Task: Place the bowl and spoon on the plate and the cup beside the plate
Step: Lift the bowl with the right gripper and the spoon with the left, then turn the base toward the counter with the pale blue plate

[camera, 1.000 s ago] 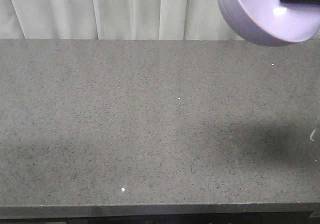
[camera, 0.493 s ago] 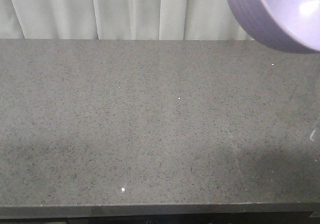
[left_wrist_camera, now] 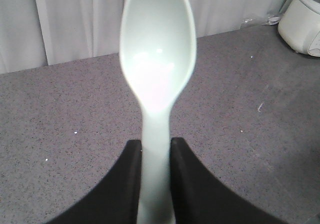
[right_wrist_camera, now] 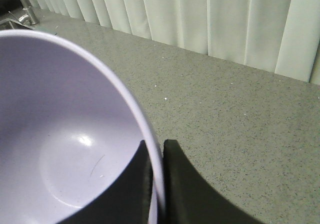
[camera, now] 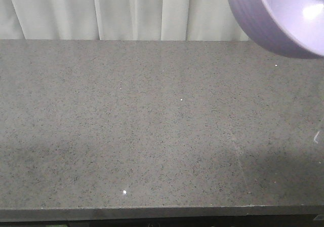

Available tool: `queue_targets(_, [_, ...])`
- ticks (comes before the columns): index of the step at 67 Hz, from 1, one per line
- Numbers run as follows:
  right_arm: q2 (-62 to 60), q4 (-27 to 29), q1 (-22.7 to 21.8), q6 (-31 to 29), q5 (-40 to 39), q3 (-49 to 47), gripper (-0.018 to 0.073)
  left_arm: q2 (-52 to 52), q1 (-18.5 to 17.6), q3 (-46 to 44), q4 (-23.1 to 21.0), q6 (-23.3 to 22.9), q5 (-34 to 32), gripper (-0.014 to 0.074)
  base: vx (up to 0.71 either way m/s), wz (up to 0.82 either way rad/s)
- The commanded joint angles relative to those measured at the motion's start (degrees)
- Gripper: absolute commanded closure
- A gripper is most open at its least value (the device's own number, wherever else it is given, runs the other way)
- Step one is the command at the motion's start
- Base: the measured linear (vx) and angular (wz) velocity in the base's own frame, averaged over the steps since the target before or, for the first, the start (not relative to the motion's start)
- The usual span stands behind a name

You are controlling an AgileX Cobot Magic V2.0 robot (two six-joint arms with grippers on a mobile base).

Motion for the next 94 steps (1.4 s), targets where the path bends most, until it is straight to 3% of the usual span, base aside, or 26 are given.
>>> queue_targets(1, [-0.94,2.97,-0.28,0.12,-2.60,-1.47,0.0565,-0.81,-0.42,-1.39,-1.83,0.00,-3.66,0.0604,0.00,0.00])
queue_targets(58, [-0.94,3.03,-0.28,0.12,-2.32,-1.47,0.0565,-0.81,-0.42,-1.39,-1.83,0.00,-3.66,0.0604,0.00,-0.03])
queue_targets(94, [-0.94,3.03,-0.28,0.12,-2.32,-1.47,0.0565,-0.81,-0.42,-1.39,-1.82,0.00,-3.66,0.0603,0.01,-0.26])
